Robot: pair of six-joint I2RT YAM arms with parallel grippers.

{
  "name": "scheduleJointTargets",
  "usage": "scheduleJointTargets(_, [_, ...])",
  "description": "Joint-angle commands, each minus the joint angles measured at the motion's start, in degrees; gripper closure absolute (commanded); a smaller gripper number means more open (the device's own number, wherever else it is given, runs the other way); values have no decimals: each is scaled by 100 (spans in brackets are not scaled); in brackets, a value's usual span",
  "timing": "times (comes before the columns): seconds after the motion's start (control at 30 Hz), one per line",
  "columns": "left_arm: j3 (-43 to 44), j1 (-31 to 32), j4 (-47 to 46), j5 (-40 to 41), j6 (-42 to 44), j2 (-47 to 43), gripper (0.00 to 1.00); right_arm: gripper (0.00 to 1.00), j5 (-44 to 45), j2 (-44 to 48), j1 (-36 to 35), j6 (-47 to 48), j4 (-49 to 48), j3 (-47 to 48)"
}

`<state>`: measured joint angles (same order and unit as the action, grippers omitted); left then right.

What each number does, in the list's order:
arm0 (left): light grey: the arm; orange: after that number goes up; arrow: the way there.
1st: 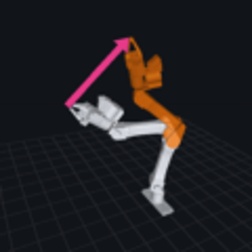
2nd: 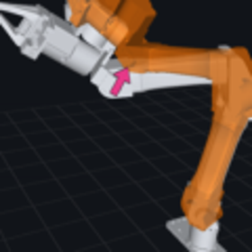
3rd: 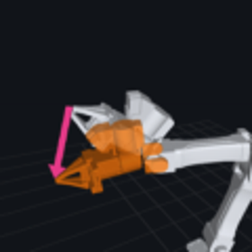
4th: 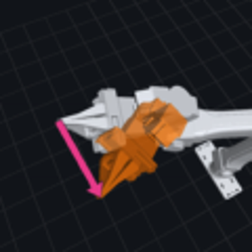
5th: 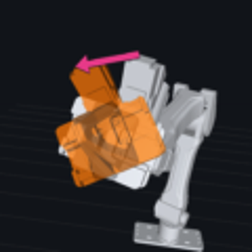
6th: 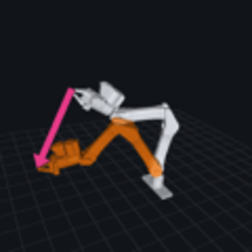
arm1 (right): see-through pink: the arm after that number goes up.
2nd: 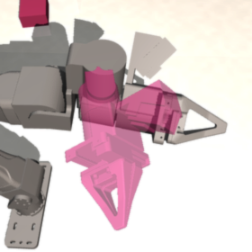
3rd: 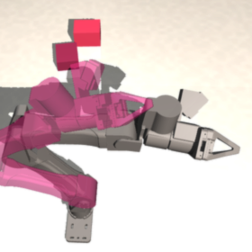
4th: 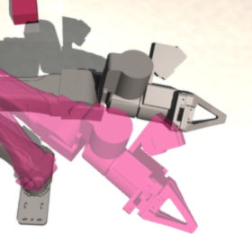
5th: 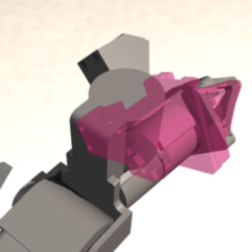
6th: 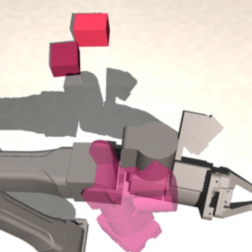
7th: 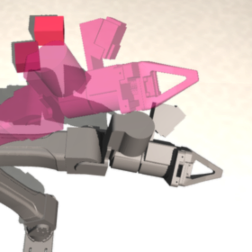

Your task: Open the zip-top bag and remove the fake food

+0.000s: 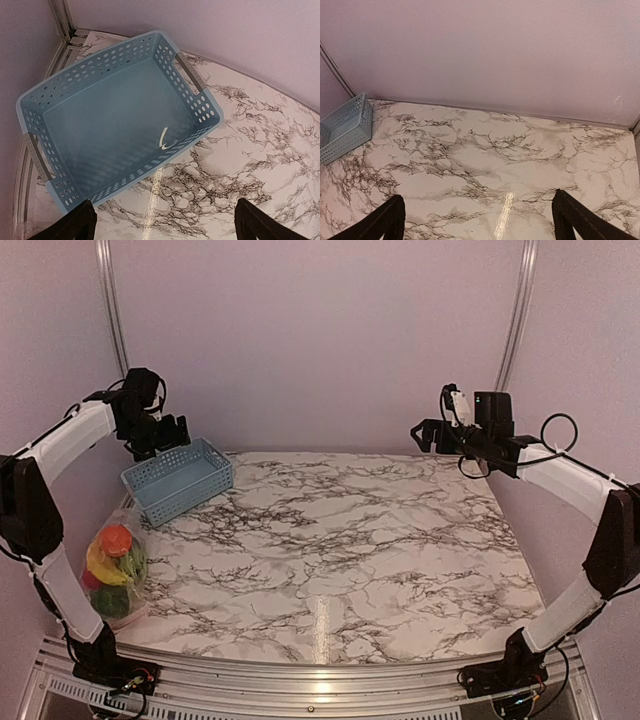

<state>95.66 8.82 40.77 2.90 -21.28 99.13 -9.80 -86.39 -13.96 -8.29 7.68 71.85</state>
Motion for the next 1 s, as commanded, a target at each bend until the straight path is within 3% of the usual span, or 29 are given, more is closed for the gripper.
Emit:
scheduleJointTargets(0.0, [158,-139,309,-475,127,-43,1,1,-458,-53,-58,29,213,324])
scheduleJointTargets(0.1, [-120,-294,532,-592,46,-260,1,1,-541,-121,-57,7,270,373])
scheduleJointTargets(0.4, [-1236,-302,1459,181,-687,-1302,1,1,-930,-297,-58,-19,173,339])
scheduleJointTargets(0.97, [-1917,-161,3588,725,-1802,-2290,1,1,-1654,-731,-55,-301,-189,222])
